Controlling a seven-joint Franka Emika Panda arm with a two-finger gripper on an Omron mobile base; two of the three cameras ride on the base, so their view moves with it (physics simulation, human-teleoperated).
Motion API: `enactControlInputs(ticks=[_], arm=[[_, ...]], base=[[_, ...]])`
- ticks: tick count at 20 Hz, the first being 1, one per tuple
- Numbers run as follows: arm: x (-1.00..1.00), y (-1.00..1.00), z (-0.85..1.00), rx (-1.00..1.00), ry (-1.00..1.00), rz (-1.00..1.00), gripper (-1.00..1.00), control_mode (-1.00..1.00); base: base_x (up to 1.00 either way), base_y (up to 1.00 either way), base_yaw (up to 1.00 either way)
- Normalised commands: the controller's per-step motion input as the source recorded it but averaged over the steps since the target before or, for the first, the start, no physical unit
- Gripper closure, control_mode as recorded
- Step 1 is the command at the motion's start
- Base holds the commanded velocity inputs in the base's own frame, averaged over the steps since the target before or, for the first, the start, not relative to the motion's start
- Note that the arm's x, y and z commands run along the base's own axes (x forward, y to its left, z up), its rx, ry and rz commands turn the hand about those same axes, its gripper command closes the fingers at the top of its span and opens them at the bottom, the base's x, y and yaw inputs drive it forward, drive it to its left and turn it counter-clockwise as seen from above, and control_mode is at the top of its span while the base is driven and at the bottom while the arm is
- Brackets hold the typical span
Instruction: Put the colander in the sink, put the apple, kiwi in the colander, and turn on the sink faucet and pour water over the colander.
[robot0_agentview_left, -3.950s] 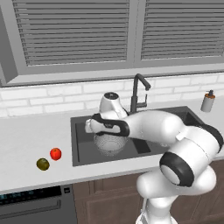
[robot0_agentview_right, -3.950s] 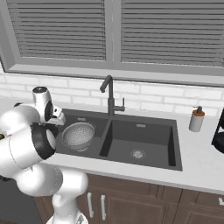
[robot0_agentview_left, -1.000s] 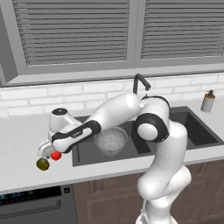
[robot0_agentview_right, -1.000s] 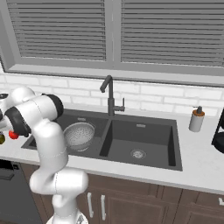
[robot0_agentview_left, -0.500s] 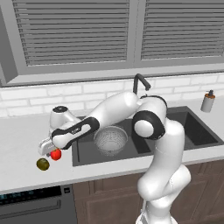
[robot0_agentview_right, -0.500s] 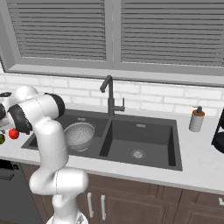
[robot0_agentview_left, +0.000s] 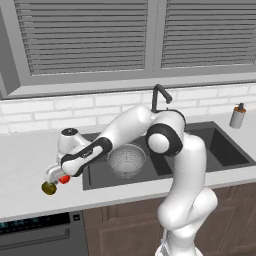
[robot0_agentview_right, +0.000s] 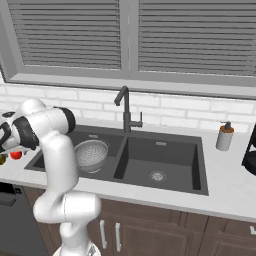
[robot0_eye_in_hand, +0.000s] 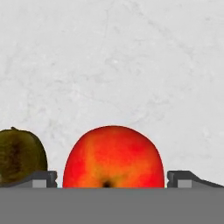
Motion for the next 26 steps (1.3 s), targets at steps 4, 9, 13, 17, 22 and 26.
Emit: enactControlInputs(ticks=[4, 9, 13, 17, 22, 26], arm=[[0.0, 0.01, -0.1, 0.0, 0.0, 0.0, -1.0, -1.0], [0.0, 0.0, 0.0, 0.0, 0.0, 0.0, 1.0, -1.0], [0.0, -0.04, 0.13, 0.0, 0.0, 0.0, 1.0, -1.0], [0.0, -0.36, 0.7, 0.0, -0.02, 0.0, 1.0, -1.0], [0.0, -0.7, 0.95, 0.01, 0.0, 0.0, 1.0, -1.0], [0.13, -0.85, 0.49, -0.1, 0.01, -0.04, 1.0, -1.0]], base=[[0.0, 0.0, 0.0], [0.0, 0.0, 0.0], [0.0, 0.0, 0.0], [0.0, 0.0, 0.0], [0.0, 0.0, 0.0], [0.0, 0.0, 0.0]])
